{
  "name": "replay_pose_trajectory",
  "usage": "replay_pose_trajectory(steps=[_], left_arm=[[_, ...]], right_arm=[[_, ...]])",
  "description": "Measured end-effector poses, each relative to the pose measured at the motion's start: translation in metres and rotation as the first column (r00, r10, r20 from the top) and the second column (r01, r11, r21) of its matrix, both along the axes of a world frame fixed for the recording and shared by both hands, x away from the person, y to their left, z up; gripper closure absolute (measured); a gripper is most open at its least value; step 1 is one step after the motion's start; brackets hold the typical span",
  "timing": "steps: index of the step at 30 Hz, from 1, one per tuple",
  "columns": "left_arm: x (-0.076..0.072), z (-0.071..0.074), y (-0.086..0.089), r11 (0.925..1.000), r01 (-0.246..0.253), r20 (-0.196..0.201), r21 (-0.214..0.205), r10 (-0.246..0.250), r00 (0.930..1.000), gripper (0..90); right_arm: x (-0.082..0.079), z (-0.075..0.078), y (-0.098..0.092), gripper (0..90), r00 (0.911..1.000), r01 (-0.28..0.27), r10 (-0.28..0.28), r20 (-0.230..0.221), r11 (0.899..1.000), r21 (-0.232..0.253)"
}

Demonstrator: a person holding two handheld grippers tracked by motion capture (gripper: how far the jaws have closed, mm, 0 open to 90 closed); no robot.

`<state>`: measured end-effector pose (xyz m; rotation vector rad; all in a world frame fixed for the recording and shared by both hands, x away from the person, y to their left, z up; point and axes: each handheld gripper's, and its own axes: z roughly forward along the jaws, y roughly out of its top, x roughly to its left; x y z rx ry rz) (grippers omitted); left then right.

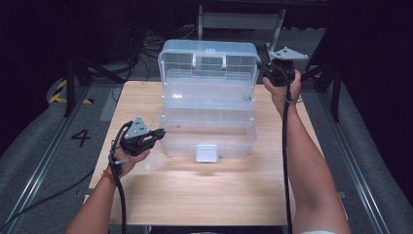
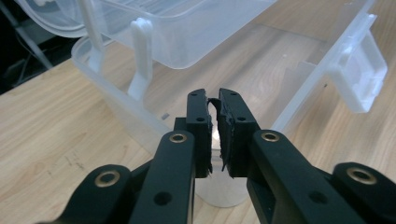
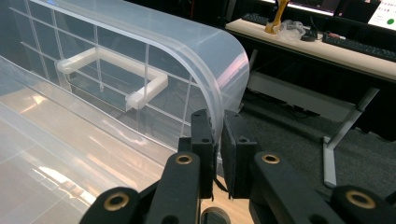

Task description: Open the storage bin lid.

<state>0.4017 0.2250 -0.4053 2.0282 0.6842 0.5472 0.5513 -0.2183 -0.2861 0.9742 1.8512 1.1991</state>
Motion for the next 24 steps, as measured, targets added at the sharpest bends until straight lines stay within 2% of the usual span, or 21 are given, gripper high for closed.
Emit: replay_pose_trajectory(steps=[5,10,13,14,15,16,17,18,19,21,22,23,24], left_arm=[[-0.005,0.006,0.01,0.9994,-0.026,0.021,-0.025,0.026,0.9994,83.3],[-0.012,0.007,0.022,0.999,-0.045,0.017,0.003,0.045,0.9988,82.5],[-0.017,0.006,0.028,0.999,-0.038,0.014,0.023,0.038,0.9992,81.9],[-0.022,0.002,0.035,0.9984,-0.039,0.001,0.041,0.039,0.9992,80.9],[-0.022,0.002,0.035,0.9984,-0.039,0.001,0.041,0.039,0.9992,80.7],[-0.026,-0.005,0.04,0.9979,-0.034,-0.024,0.056,0.036,0.9991,79.9],[-0.026,-0.005,0.04,0.9979,-0.034,-0.024,0.056,0.036,0.9991,79.4],[-0.028,-0.01,0.043,0.9971,-0.034,-0.04,0.068,0.036,0.9985,78.8],[-0.03,-0.021,0.046,0.9938,-0.026,-0.076,0.108,0.034,0.9965,77.8],[-0.031,-0.031,0.047,0.9904,-0.006,-0.122,0.138,0.023,0.9922,76.3],[-0.033,-0.037,0.048,0.9874,-0.003,-0.126,0.159,0.023,0.9917,75.0],[-0.033,-0.037,0.048,0.9874,-0.003,-0.126,0.159,0.023,0.9917,74.8],[-0.036,-0.045,0.049,0.9843,0.017,-0.154,0.176,0.011,0.988,74.8]], right_arm=[[0.005,0.001,0.0,84.4,1.0,0.002,-0.002,-0.007,1.0,-0.007],[0.01,0.002,0.001,84.2,0.9998,0.001,-0.001,-0.018,1.0,-0.012],[0.012,0.003,0.002,84.0,0.9998,0.001,-0.001,-0.021,1.0,-0.022],[0.014,0.004,0.002,83.9,0.9996,-0.003,0.002,-0.029,1.0,-0.025],[0.015,0.004,0.002,83.9,0.9996,-0.002,0.001,-0.029,1.0,-0.023],[0.017,0.004,0.001,83.9,0.9995,-0.002,0.001,-0.031,1.0,-0.024],[0.018,0.003,0.002,83.9,0.9994,-0.003,0.002,-0.034,1.0,-0.017],[0.019,0.003,0.001,83.8,0.9995,-0.003,0.003,-0.032,1.0,-0.02],[0.02,0.003,0.001,83.7,0.9994,-0.004,0.003,-0.034,1.0,-0.023],[0.023,0.003,0.001,83.8,0.9992,-0.005,0.005,-0.041,1.0,-0.017],[0.024,0.003,0.001,83.7,0.999,-0.006,0.005,-0.044,1.0,-0.019],[0.024,0.003,0.001,83.7,0.999,-0.006,0.005,-0.044,1.0,-0.019],[0.026,0.004,0.002,83.5,0.9989,-0.006,0.005,-0.048,1.0,-0.028]])
